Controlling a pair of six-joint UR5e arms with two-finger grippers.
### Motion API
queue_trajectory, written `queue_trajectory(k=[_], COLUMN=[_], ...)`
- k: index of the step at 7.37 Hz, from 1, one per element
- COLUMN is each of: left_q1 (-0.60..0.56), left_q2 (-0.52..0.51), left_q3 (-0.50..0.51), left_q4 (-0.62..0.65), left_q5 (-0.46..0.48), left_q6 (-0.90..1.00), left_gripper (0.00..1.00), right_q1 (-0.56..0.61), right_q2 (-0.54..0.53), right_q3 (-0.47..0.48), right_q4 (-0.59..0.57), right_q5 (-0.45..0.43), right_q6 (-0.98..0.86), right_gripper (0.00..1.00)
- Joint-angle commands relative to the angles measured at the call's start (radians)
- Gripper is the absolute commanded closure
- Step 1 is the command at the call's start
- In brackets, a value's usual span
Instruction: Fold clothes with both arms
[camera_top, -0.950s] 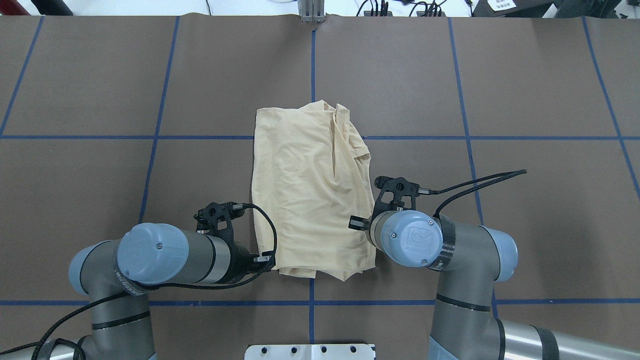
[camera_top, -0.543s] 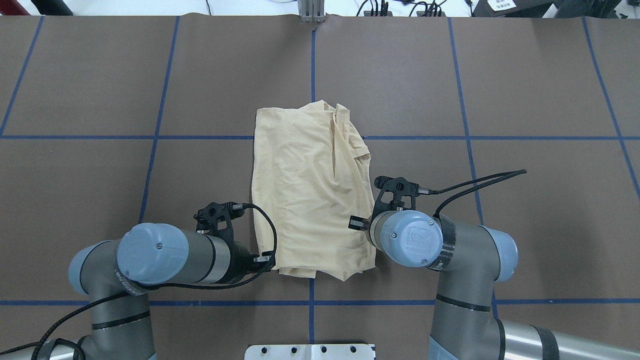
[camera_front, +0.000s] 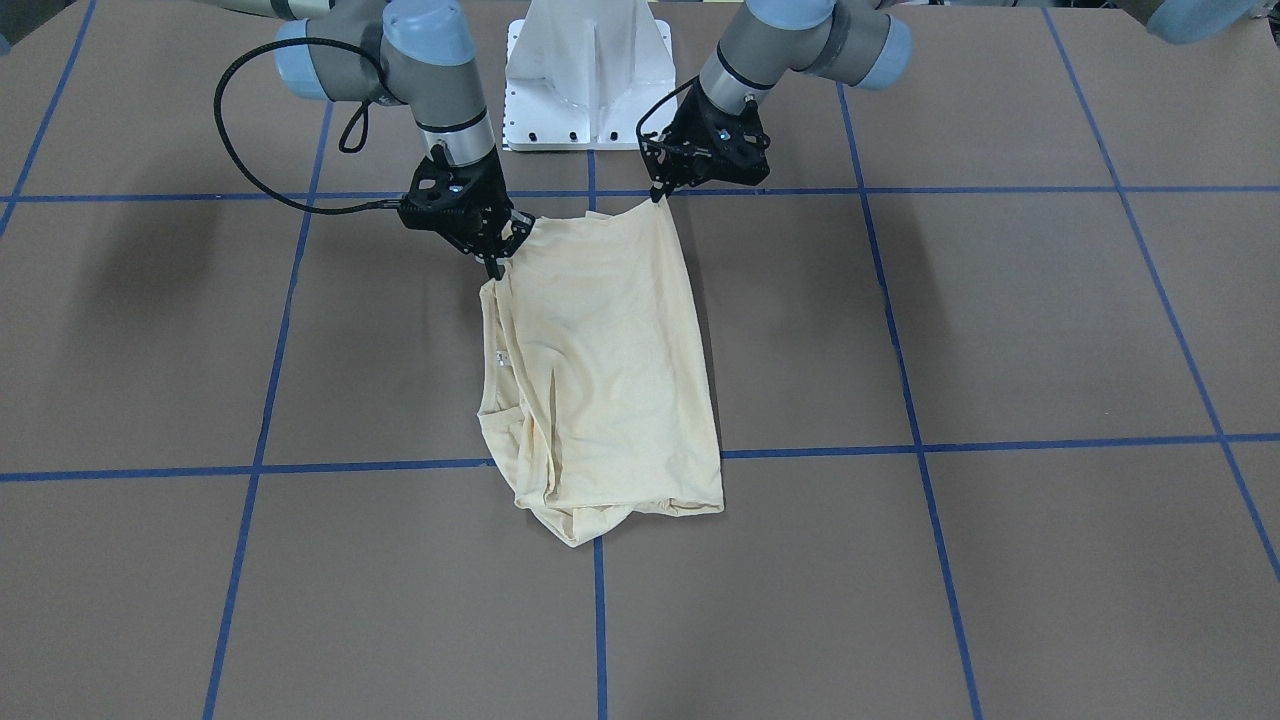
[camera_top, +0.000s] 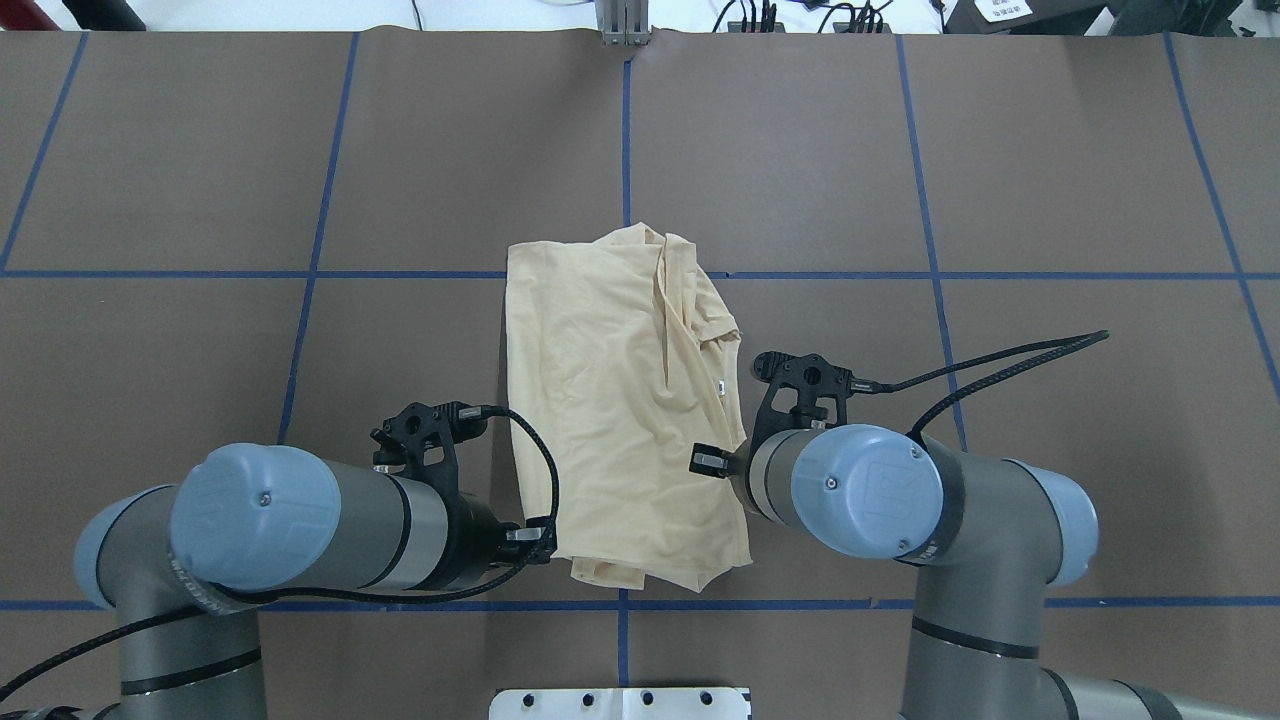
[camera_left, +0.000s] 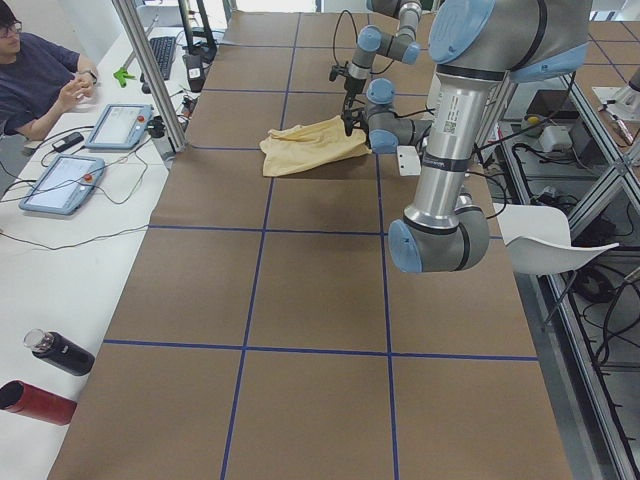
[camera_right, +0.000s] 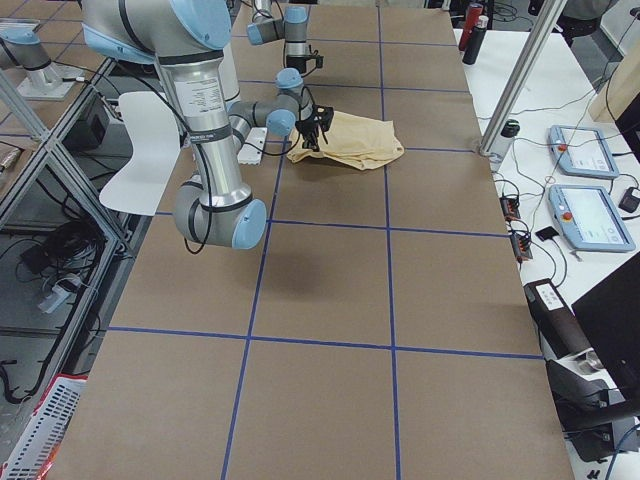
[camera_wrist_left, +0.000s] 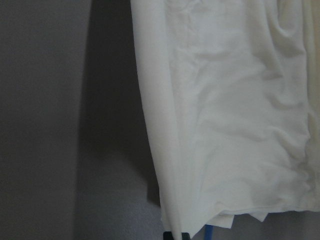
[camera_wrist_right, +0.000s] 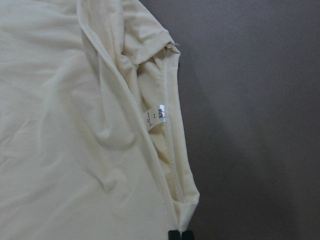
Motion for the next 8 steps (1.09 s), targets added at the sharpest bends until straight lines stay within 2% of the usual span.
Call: queue_trajectory(k=[1, 2, 3, 5, 8], left_q1=[0.048, 0.049, 0.049, 0.039, -0.071], left_q2=[0.006, 0.004, -0.002, -0.007, -0.045], left_q3=[-0.155, -0.216, -0.215, -0.168, -0.065], left_q4=[0.127, 0.191, 0.212, 0.214, 0.212], left_q5=[-0.004, -0.005, -0.007, -0.013, -0.010], left_q6=[-0.026, -0.026, -0.024, -0.012, 0.072], left_gripper=[1.00, 1.00, 1.00, 1.00, 1.00], right_q1=[-0.065, -0.076, -0.077, -0.062, 0.039], right_q2=[-0.024, -0.025, -0.026, -0.012, 0.066], right_q3=[0.210, 0.247, 0.237, 0.145, -0.013], right_q4=[-0.178, -0.224, -0.226, -0.220, -0.212], right_q5=[0.007, 0.007, 0.005, -0.010, -0.010], right_q6=[0.010, 0.010, 0.010, 0.000, -0.049], right_gripper=[1.00, 1.00, 1.00, 1.00, 1.00])
